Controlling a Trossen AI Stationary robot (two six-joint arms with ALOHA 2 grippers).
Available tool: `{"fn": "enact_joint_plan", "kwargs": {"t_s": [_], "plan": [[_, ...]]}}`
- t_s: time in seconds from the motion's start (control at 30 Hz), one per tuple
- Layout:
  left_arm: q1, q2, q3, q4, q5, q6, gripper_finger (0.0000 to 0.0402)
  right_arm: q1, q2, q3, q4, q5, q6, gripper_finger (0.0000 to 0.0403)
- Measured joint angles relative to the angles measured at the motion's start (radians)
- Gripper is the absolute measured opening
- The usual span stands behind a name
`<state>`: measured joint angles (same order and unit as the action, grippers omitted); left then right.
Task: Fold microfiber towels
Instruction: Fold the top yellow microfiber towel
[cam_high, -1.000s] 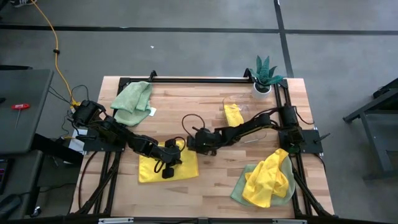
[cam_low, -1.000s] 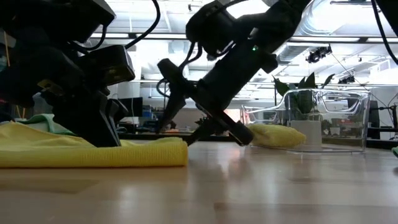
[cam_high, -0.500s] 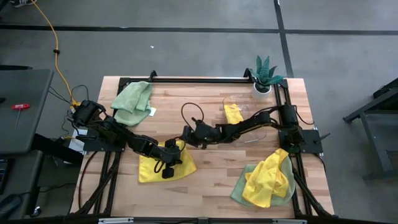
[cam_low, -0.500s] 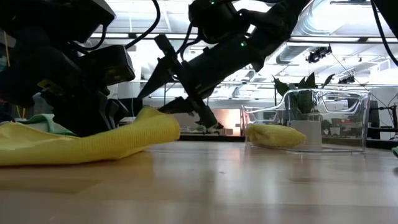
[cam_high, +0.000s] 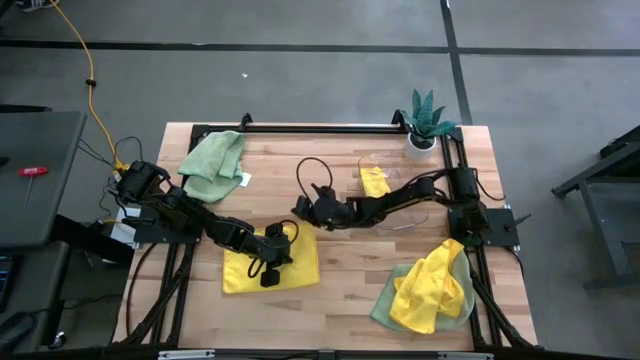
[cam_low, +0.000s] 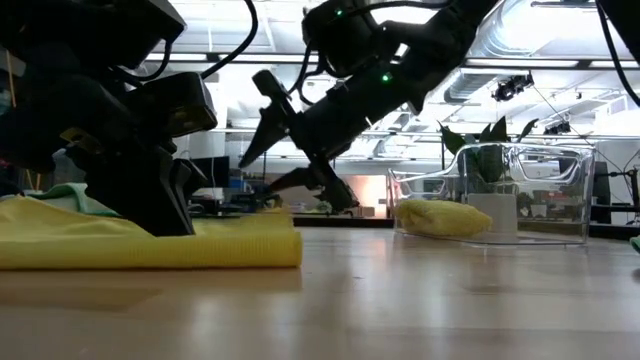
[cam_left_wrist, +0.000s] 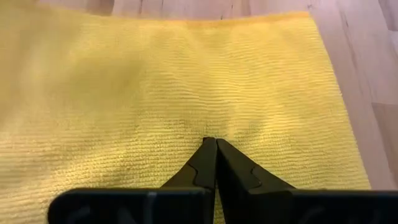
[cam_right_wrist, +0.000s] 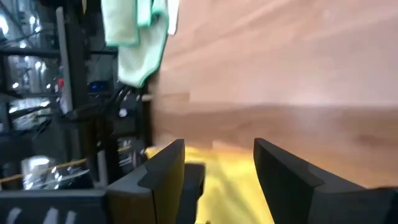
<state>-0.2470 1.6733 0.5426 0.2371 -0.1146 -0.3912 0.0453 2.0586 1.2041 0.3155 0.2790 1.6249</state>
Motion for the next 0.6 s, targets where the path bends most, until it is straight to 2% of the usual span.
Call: {"fn": "enact_joint_plan", "kwargs": {"t_s": [0.13, 0.27, 0.37, 0.47, 0.6], "plan": [[0.000, 0.000, 0.000, 0.000, 0.000, -0.001, 0.0000, -0.012, -0.001, 0.000, 0.000, 0.001, -0.049, 0.0183], [0.000, 0.000, 0.000, 0.000, 0.000, -0.012, 0.0000, -0.030, -0.043, 0.000, -0.020, -0.018, -0.194, 0.0183], [0.000, -0.001, 0.000, 0.000, 0.000, -0.016, 0.0000, -0.049, -0.097, 0.001, -0.148, -0.036, -0.296, 0.0183], [0.000, -0.011, 0.003, -0.001, 0.001, 0.005, 0.0000, -0.067, -0.144, 0.001, -0.316, -0.051, -0.324, 0.0183], [0.011, -0.034, 0.025, -0.036, 0.017, 0.032, 0.0000, -0.079, -0.180, 0.001, -0.390, -0.069, -0.424, 0.0183]]}}
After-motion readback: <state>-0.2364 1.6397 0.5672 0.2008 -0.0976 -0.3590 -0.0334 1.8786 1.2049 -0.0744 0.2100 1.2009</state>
